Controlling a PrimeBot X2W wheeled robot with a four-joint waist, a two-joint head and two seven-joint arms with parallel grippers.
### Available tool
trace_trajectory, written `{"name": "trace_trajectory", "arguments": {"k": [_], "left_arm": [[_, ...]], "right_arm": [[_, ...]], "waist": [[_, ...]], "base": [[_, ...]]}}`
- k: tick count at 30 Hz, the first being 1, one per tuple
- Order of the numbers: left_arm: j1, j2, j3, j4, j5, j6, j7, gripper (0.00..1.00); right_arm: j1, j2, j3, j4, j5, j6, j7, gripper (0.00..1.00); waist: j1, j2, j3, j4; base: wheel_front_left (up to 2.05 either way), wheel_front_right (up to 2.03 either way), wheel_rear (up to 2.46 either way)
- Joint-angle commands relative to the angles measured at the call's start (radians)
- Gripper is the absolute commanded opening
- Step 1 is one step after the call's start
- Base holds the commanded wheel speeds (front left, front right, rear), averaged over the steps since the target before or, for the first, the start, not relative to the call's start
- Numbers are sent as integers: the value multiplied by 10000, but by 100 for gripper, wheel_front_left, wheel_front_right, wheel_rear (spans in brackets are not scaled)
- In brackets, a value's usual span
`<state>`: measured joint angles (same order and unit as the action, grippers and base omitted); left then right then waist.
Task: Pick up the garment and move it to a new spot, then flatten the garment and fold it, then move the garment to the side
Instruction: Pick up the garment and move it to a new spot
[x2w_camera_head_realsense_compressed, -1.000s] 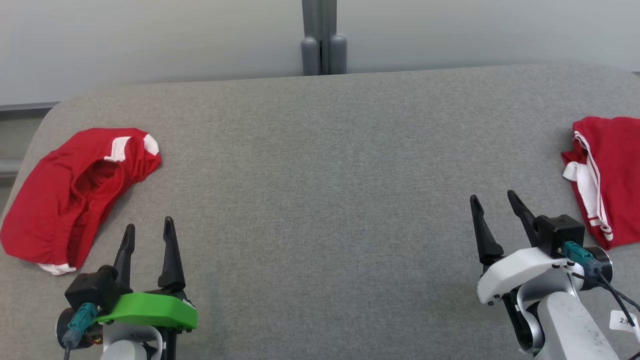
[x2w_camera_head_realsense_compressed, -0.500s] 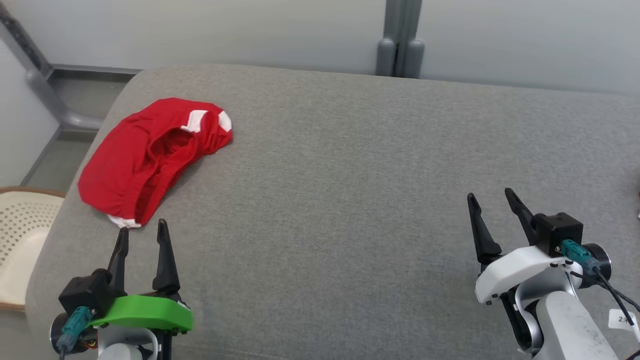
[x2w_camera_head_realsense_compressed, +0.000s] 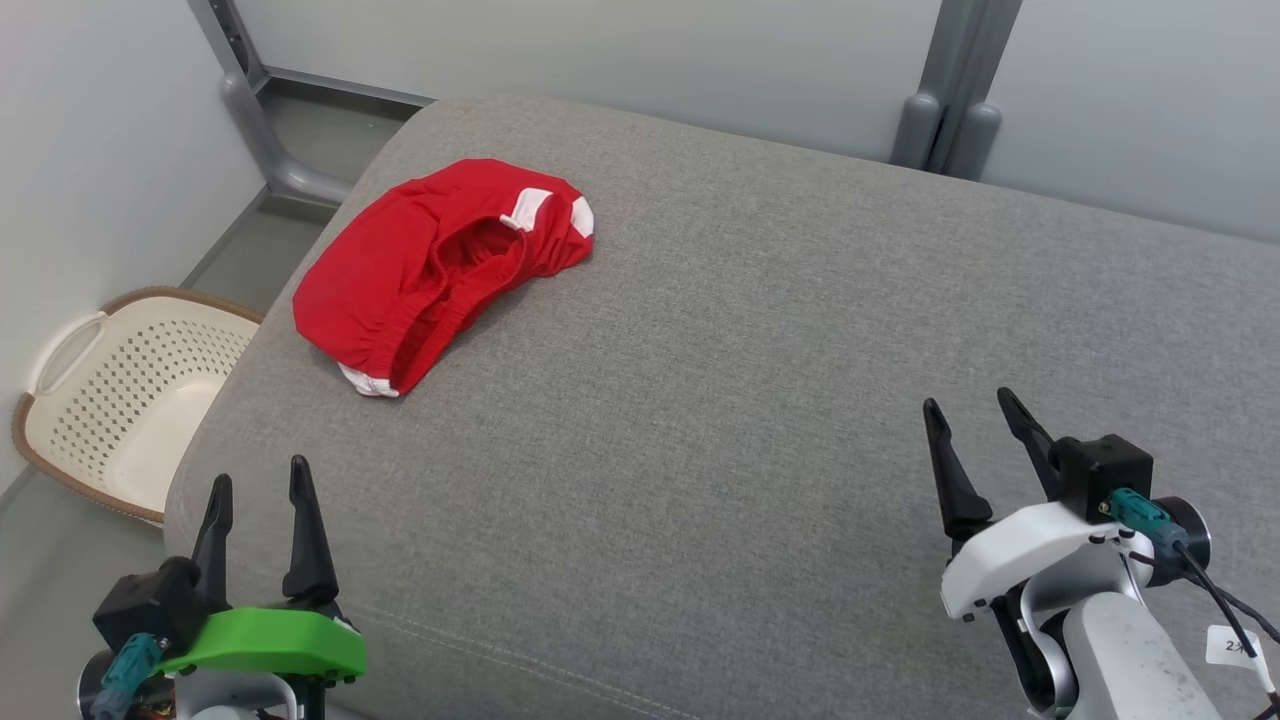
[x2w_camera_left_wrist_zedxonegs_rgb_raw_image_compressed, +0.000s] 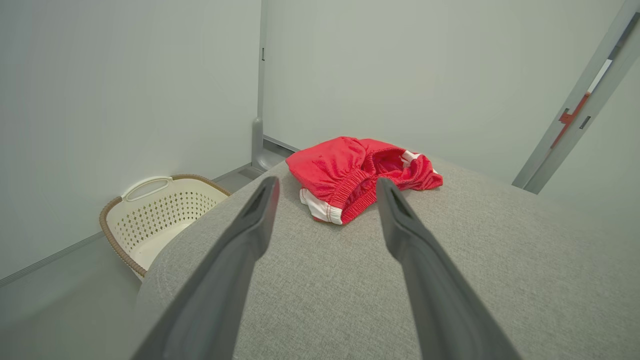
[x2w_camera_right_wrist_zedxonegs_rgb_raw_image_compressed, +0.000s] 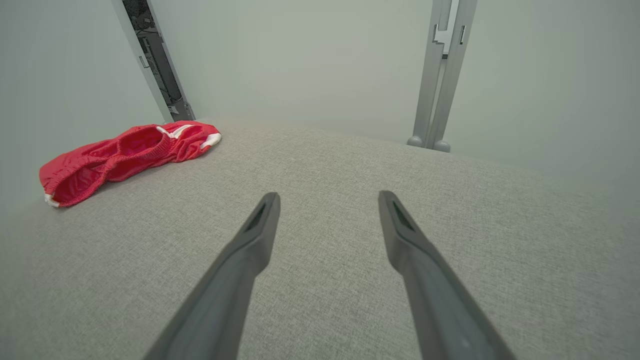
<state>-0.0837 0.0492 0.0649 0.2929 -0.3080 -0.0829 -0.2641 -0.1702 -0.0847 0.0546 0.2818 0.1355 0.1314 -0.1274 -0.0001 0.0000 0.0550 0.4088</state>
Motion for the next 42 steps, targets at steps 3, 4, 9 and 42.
{"name": "trace_trajectory", "arguments": {"k": [3,4,9,42], "left_arm": [[202,28,124,-79,-41,64,1,100],[229,28,141,-83,-43,59,1,100],[290,28,125,-43,28,52,1,100],[-7061,2468,1923,6965,-2528,1421,4083,100]], "right_arm": [[162,-39,49,11,-16,-13,18,100],[170,-55,53,29,11,-13,15,100],[236,-99,47,96,63,-13,-3,100],[-1696,-1097,1679,-1693,133,-13,903,100]], "waist": [[1,0,-70,111],[1,0,-98,114],[1,0,-222,70],[1,0,3604,-4145]], "base": [[0,0,0],[0,0,0],[0,0,0],[0,0,0]]}}
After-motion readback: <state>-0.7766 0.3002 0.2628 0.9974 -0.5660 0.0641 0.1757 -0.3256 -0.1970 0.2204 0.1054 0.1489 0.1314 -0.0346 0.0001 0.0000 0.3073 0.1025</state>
